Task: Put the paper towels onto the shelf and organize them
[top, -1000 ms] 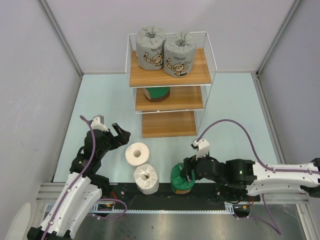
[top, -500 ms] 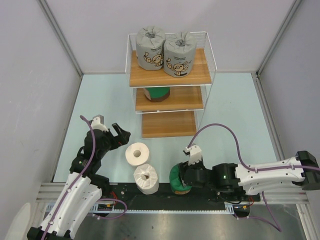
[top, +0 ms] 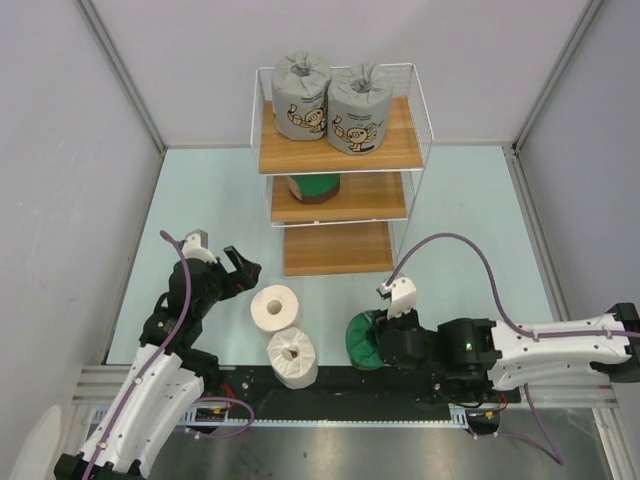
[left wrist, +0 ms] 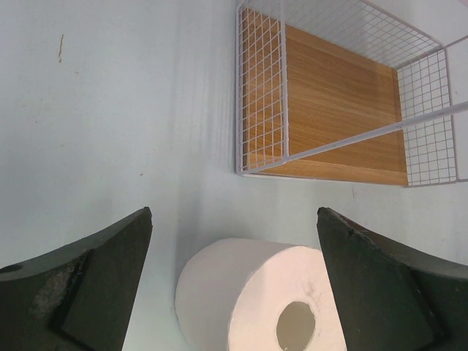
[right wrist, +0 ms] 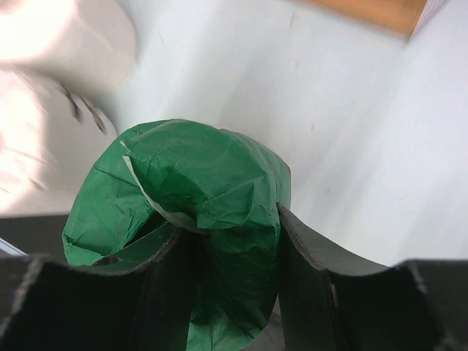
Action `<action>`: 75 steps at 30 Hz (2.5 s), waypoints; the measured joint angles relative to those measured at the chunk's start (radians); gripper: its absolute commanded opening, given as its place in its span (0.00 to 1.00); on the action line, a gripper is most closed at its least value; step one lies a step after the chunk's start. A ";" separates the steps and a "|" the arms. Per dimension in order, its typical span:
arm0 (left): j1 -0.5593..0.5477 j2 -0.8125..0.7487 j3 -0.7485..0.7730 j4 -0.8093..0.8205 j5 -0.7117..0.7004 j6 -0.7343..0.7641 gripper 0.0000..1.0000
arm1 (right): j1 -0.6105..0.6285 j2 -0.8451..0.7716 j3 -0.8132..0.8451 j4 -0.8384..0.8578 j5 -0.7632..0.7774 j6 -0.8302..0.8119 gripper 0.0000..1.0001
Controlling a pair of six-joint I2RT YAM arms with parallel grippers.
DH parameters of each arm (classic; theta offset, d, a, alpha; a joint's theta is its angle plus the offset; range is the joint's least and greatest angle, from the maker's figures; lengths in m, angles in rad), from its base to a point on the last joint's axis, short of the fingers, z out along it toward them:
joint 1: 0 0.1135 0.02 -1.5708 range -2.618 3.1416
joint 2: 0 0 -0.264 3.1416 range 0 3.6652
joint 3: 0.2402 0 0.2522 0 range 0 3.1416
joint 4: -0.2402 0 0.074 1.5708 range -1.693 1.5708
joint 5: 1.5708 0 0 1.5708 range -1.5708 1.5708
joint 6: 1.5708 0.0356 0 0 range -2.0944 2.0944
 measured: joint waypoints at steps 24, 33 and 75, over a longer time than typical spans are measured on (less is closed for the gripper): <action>0.000 -0.011 0.000 -0.002 -0.001 0.000 1.00 | -0.458 -0.069 0.324 0.441 0.130 -0.702 0.33; 0.000 -0.016 0.000 -0.005 -0.002 0.000 1.00 | -0.588 -0.007 0.340 0.525 -0.038 -0.726 0.33; 0.000 -0.015 0.000 -0.002 0.000 0.000 1.00 | -0.754 0.125 0.369 0.771 -0.199 -0.708 0.72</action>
